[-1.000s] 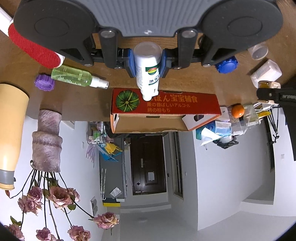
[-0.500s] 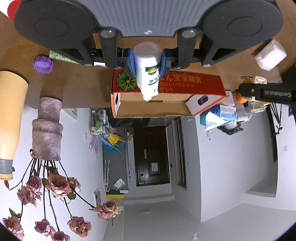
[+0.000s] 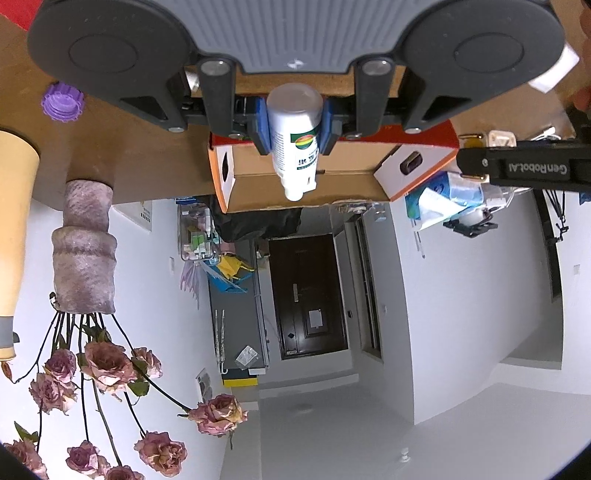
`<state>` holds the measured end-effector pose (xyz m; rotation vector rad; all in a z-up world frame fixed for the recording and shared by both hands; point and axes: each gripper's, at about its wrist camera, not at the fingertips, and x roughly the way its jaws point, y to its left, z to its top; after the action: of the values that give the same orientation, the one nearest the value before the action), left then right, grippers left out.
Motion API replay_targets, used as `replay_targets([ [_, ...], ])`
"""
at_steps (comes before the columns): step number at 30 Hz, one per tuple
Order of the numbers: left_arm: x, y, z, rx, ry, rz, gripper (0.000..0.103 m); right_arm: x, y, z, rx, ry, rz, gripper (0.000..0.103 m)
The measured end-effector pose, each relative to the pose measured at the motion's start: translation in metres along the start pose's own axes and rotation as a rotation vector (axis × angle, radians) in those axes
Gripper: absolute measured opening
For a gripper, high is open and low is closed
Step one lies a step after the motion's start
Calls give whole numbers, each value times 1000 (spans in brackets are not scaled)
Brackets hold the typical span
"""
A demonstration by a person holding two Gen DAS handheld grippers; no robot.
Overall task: Organize rigid objects
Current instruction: 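Carry the plug adapter and white bottle over the cardboard box with both tools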
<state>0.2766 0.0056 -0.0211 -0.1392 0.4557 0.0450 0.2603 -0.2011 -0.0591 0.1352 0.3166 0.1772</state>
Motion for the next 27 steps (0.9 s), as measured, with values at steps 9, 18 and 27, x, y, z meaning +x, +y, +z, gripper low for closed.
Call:
replay_targets([
  [9,21,-2,12,2,-1,1,60,26,-1,9,21,4,6,27],
  [18,51,-6,26,5,-10,-3,60,51,2,19,28,-8,4,27],
  [27,78,-8,40,3,-20,1,60,80,5,28,19,-1,1,27],
])
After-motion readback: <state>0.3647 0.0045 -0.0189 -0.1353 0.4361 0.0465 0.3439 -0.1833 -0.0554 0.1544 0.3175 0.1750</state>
